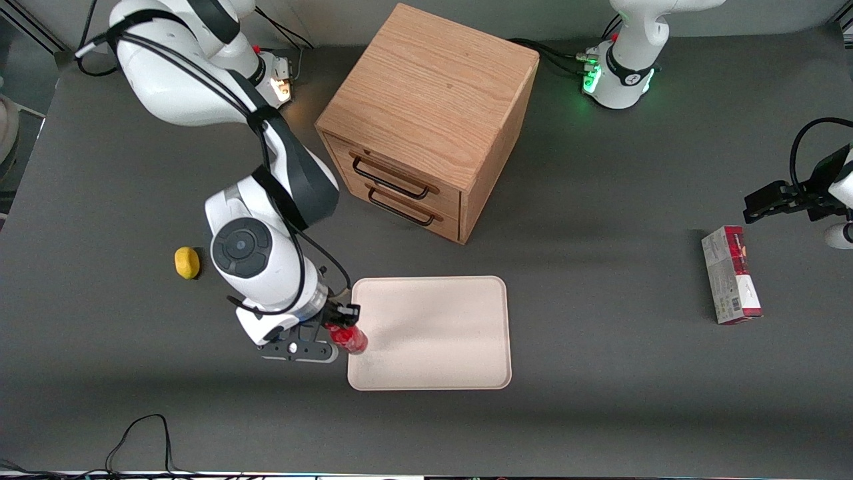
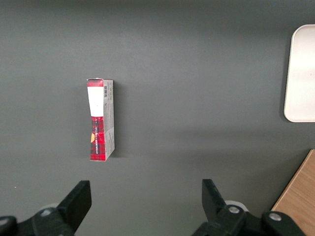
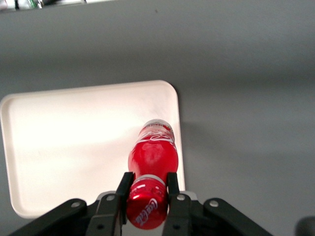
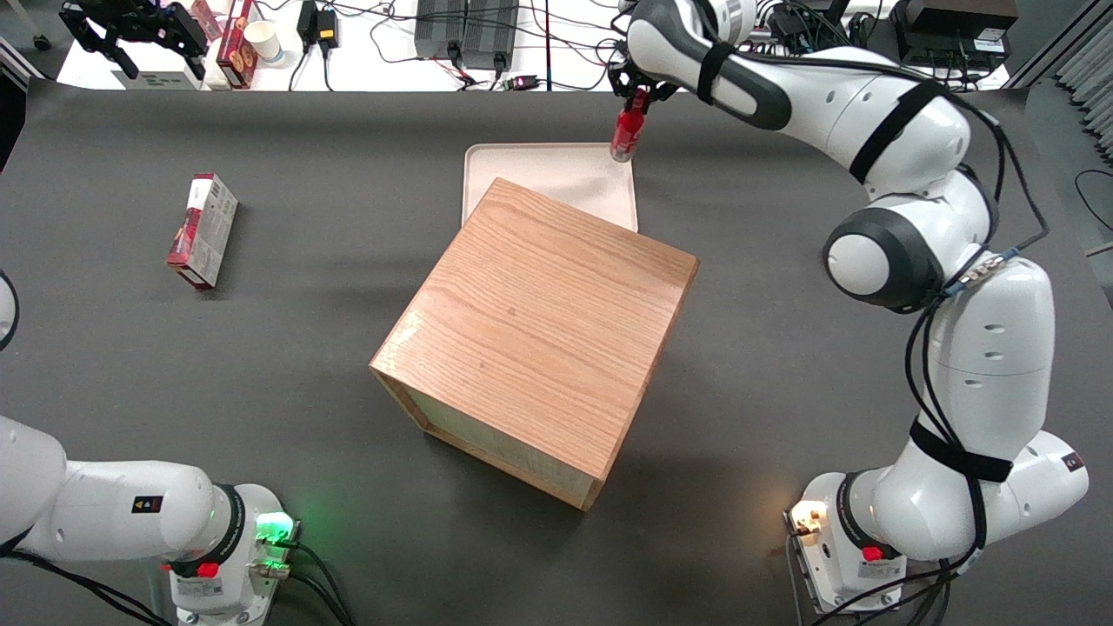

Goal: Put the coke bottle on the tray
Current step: 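Lower the bottle onto the tray's corner near the lemon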

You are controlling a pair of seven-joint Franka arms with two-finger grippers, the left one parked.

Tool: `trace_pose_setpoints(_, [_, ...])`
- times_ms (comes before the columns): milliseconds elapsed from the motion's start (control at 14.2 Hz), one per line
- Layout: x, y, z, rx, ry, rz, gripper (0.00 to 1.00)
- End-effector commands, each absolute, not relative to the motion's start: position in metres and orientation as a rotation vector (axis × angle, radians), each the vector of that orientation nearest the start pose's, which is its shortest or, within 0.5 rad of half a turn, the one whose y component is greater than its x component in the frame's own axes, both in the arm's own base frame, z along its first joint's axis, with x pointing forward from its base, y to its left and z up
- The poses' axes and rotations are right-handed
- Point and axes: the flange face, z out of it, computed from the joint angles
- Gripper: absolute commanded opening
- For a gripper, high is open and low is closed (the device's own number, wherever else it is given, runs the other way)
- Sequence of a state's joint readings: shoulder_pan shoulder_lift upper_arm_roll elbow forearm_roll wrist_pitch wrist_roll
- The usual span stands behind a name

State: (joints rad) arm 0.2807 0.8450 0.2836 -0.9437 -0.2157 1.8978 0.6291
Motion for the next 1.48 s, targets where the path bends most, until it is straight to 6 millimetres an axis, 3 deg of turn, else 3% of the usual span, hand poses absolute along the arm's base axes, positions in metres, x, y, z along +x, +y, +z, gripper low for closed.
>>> trace_pose_setpoints(0, [0.722, 0.345, 0.375, -3.011, 0.230, -0.254, 0.00])
trace_pose_setpoints(211, [0.725, 0.347, 0.344, -3.016, 0.223, -0.241, 0.00])
trace_pose_setpoints(492, [0.726, 0.348, 0.332, -3.016, 0.221, -0.247, 0.00])
trace_pose_setpoints(562, [0.726, 0.348, 0.333, -3.012, 0.222, -0.257, 0.66])
trace_pose_setpoints(633, [0.728, 0.347, 0.331, -3.032, 0.207, -0.296, 0.99])
trace_pose_setpoints(773, [0.727, 0.348, 0.328, -3.047, 0.224, -0.322, 1.00])
trace_pose_setpoints(1055, [0.725, 0.346, 0.339, -3.056, 0.222, -0.337, 1.00])
trace_pose_setpoints(1266, [0.709, 0.331, 0.357, -3.109, 0.205, -0.329, 1.00])
trace_pose_setpoints(1406, [0.694, 0.318, 0.385, -3.130, 0.210, -0.327, 1.00])
